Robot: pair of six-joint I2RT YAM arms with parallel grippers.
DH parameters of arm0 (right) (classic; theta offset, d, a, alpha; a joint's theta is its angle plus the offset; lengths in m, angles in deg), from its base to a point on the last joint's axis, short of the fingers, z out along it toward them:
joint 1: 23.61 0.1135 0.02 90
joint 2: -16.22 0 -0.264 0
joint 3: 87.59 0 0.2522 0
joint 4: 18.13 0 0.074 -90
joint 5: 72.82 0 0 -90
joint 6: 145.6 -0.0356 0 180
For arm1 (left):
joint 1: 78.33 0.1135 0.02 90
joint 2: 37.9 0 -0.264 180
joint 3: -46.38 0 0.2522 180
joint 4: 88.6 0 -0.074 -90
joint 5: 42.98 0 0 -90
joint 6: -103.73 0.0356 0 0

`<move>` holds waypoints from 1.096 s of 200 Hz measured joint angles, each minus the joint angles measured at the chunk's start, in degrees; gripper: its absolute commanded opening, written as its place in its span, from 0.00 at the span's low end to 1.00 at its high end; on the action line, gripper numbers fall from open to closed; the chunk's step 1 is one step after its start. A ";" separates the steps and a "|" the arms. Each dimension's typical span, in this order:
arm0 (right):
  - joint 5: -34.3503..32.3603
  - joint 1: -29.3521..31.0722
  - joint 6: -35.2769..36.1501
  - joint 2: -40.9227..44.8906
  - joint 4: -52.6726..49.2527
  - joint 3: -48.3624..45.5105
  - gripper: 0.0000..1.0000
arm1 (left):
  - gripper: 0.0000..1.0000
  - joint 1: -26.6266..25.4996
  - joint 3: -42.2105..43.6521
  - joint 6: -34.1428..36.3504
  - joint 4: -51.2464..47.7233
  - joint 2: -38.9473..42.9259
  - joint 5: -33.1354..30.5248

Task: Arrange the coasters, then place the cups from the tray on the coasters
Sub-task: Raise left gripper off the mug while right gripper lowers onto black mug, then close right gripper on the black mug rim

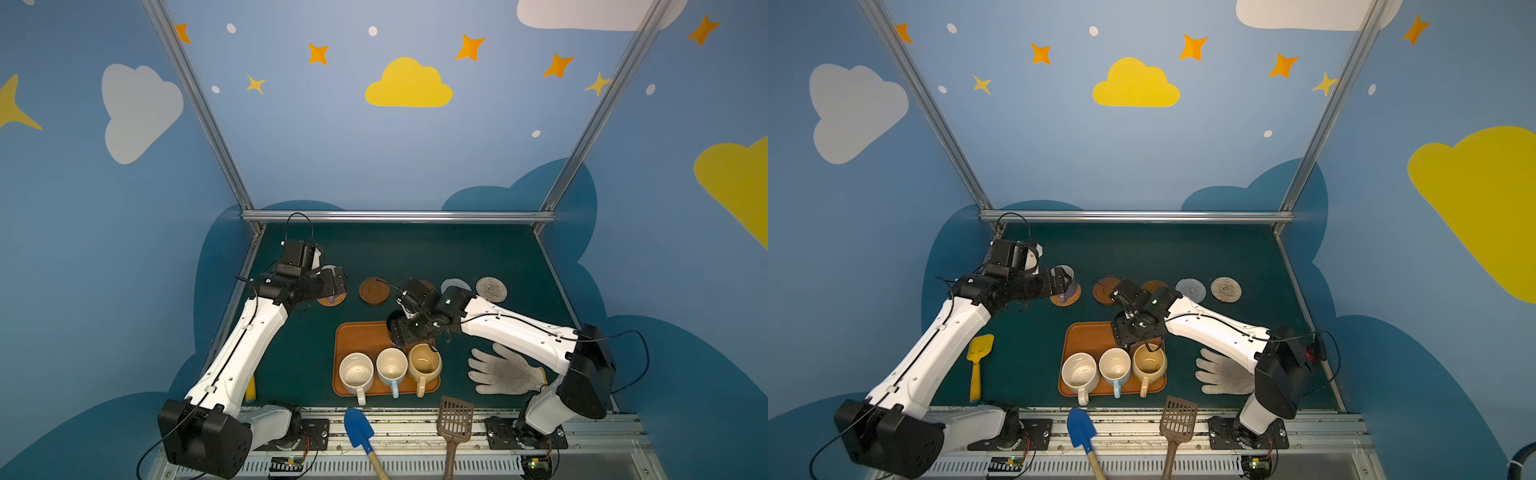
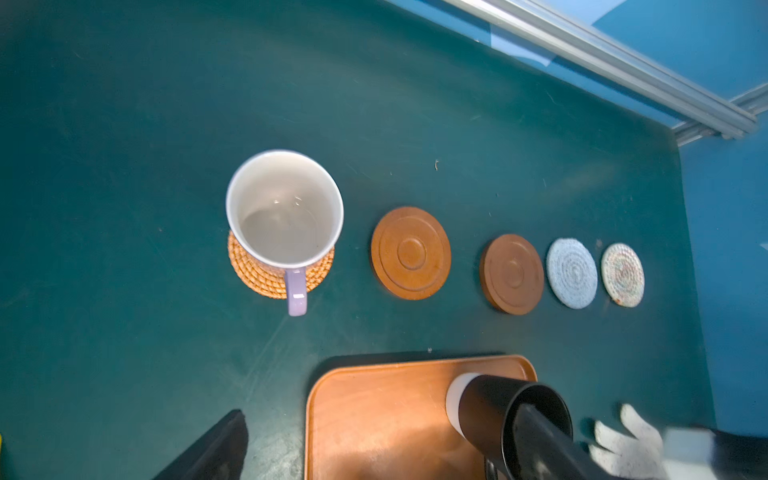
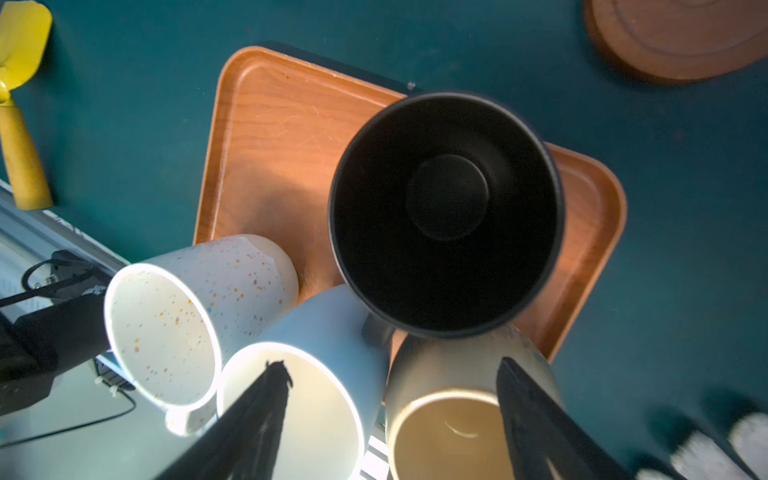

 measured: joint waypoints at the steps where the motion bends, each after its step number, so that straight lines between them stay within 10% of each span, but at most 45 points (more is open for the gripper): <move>1: 0.00 0.02 0.00 -0.07 0.02 0.00 0.77 | 0.99 -0.04 0.17 0.00 -0.02 0.02 0.02; 219: -6.88 1.86 1.03 -5.25 4.17 -4.00 0.50 | 1.00 -1.20 6.43 -0.42 1.57 -0.68 -0.50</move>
